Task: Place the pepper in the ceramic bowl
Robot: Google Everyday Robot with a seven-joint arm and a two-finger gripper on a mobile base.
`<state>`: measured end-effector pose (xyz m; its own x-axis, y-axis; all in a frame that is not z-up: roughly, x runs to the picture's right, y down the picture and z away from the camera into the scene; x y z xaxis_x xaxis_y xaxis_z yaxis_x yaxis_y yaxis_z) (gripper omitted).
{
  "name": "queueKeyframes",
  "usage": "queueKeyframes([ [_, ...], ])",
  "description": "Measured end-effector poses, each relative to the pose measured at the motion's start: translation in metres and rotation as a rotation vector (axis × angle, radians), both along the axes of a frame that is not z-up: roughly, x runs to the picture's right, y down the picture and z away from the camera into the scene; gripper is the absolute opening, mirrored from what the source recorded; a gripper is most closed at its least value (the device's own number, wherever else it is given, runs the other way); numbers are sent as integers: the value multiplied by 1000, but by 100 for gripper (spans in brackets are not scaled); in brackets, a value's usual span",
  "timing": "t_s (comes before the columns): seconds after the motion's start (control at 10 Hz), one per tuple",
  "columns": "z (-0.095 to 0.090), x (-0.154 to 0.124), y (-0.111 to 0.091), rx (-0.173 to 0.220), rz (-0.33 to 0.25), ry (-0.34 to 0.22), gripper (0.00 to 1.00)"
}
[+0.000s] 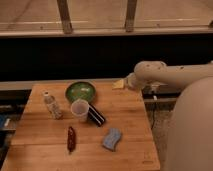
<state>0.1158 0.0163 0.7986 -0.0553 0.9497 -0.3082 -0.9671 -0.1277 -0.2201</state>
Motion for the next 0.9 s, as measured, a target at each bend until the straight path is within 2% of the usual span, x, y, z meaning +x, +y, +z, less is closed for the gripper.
queueKeyframes([
  [0.3, -12, -1, 30, -33, -38, 15, 80],
  [0.7, -31, -41, 82, -81, -102, -32, 80],
  [0.9, -34, -48, 88, -91, -114, -46, 80],
])
